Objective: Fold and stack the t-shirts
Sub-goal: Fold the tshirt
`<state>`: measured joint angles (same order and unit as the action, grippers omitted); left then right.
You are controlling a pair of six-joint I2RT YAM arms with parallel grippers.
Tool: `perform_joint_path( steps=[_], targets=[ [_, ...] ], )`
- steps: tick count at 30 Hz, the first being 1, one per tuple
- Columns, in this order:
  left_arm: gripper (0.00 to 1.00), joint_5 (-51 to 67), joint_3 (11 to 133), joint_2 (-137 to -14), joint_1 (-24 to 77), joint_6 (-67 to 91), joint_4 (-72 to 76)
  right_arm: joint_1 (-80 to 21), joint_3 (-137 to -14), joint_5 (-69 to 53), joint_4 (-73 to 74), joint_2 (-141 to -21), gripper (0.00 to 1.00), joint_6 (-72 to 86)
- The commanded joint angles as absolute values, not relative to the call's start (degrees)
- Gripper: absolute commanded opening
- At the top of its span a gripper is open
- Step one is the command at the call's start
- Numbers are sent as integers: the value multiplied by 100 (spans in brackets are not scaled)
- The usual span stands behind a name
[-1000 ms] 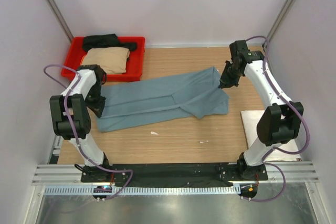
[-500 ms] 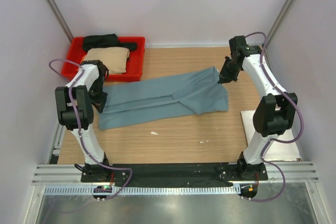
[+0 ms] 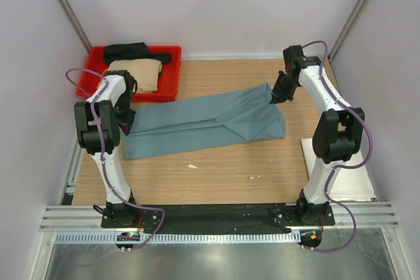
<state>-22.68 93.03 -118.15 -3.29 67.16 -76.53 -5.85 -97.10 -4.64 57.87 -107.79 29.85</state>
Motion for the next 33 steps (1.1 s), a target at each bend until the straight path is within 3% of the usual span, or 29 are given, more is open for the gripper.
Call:
perform_joint_path(
  steps=[1,29,33],
  targets=[
    [0,-2593,9562,-11935,-325,6680,-8279,-536,-10054,-431,5537,-10863,1,2962],
    [0,-2628,9659,-12243,-316,6645,-8227,-378,-9773,-545,5028,-11215,2,2971],
    [4,-2645,9756,-12243,-273,6610,-8200,-360,-9564,-571,4668,-11338,7,3067]
  ],
)
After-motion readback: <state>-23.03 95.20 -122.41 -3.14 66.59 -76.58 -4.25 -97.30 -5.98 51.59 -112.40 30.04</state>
